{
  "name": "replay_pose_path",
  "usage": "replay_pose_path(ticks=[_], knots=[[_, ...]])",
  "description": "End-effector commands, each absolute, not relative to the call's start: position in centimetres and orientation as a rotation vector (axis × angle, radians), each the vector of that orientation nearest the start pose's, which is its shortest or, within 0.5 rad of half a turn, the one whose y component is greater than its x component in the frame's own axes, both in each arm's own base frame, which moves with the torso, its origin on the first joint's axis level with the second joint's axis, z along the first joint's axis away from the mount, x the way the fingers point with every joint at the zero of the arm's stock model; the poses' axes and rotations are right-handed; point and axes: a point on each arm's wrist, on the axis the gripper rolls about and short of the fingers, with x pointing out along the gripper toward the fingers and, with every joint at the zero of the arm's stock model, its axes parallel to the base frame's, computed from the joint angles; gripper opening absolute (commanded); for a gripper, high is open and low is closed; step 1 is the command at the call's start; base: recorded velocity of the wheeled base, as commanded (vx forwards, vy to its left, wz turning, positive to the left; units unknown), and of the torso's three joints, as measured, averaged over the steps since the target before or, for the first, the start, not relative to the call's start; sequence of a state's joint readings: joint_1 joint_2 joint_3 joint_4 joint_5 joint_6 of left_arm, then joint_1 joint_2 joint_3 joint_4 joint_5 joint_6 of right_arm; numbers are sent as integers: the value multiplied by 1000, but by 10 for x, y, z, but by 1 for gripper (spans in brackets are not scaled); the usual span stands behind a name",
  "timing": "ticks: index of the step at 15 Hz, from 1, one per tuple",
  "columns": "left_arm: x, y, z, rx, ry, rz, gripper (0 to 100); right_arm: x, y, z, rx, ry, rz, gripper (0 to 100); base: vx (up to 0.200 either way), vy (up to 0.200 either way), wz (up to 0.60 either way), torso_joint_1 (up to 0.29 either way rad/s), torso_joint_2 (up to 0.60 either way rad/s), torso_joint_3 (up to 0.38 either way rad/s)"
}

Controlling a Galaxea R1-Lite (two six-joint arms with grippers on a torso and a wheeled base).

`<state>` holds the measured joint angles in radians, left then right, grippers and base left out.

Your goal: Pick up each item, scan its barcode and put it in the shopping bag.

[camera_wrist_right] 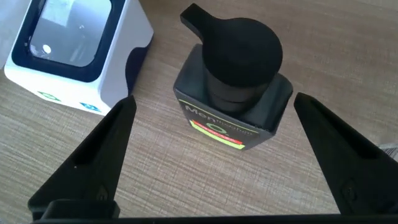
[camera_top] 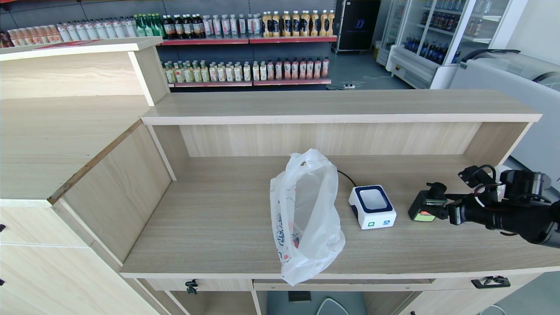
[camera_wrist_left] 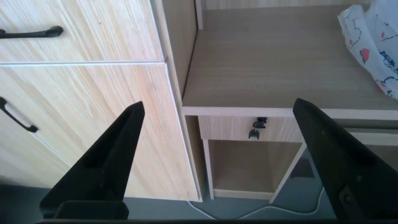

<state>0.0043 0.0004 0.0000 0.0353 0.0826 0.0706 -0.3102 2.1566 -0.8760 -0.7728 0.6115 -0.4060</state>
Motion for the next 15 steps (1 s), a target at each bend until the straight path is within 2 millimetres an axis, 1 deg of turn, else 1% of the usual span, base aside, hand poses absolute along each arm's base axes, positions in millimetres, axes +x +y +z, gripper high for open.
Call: replay_pose_path(ticks=[1, 6, 9, 15], knots=[[-23, 2, 72, 72, 38, 86, 100, 367, -104, 48, -159, 387, 407, 100, 0, 0, 0, 0, 0, 0], [-23, 2, 72, 72, 38, 86, 100, 379, -91, 33, -142, 390, 494, 100, 0, 0, 0, 0, 0, 0], [-23, 2, 72, 72, 38, 86, 100, 385, -85, 28, -148, 387, 515, 100, 0, 0, 0, 0, 0, 0], [-23, 2, 72, 72, 38, 86, 100, 389, -83, 23, -143, 384, 541, 100, 0, 0, 0, 0, 0, 0]])
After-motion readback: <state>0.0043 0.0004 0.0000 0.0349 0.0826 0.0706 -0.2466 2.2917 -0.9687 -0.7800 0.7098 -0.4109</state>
